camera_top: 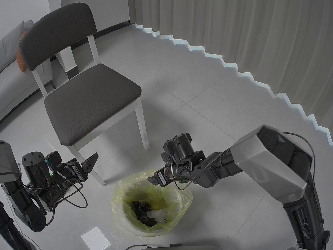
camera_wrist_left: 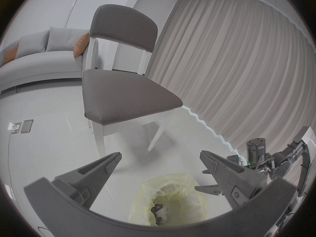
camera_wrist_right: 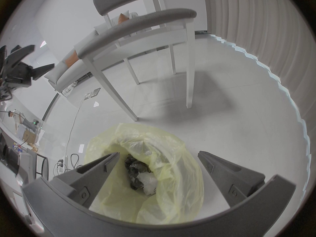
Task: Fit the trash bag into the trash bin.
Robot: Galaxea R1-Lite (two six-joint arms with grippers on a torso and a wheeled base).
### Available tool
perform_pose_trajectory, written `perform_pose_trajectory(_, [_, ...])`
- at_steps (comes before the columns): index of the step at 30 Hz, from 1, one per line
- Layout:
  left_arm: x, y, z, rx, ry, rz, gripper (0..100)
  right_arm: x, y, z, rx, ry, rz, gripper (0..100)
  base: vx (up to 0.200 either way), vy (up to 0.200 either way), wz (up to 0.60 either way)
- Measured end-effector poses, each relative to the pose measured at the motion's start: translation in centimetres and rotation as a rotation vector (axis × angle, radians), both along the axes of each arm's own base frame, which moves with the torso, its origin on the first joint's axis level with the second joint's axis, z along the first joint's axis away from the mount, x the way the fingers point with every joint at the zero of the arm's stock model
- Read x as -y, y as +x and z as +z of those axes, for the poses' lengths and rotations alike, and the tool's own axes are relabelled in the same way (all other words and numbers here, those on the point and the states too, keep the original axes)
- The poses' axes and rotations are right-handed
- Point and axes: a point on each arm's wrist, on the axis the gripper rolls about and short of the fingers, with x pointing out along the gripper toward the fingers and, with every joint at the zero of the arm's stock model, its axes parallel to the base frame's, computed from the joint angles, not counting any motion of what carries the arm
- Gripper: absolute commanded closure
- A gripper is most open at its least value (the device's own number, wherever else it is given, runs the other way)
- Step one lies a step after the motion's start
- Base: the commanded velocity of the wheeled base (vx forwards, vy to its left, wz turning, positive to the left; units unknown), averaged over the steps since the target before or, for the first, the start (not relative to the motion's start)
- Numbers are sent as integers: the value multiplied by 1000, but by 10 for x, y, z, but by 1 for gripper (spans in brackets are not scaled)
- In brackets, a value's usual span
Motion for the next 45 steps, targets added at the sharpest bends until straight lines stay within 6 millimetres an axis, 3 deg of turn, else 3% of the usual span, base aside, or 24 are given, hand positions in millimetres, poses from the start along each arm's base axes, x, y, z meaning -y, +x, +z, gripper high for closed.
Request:
perform_pose_trajectory(10, [-1,-2,-4,-24,3,4,0,16,35,-40,-16,-58,-55,0,0,0,0])
perform_pose_trajectory(11, [-1,-2,-5,-26,3,3,0,19,37,-43,-18,-61,-61,100,0,0,0])
perform_pose_trajectory(29, [0,0,-12,-56,10,8,0,31,61,-57,-30,-75,-109,100,0,0,0])
perform_pose_trajectory(37, [0,-1,-12,-62,12,10,0,31,67,-53,-28,-65,-136,100,0,0,0])
perform_pose_trajectory(38, [0,-1,-13,-62,12,10,0,31,67,-51,-27,-65,-139,0,0,0,0])
perform_pose_trajectory(45, [0,-1,-13,-63,12,10,0,35,54,-38,-20,-58,-138,0,0,0,0])
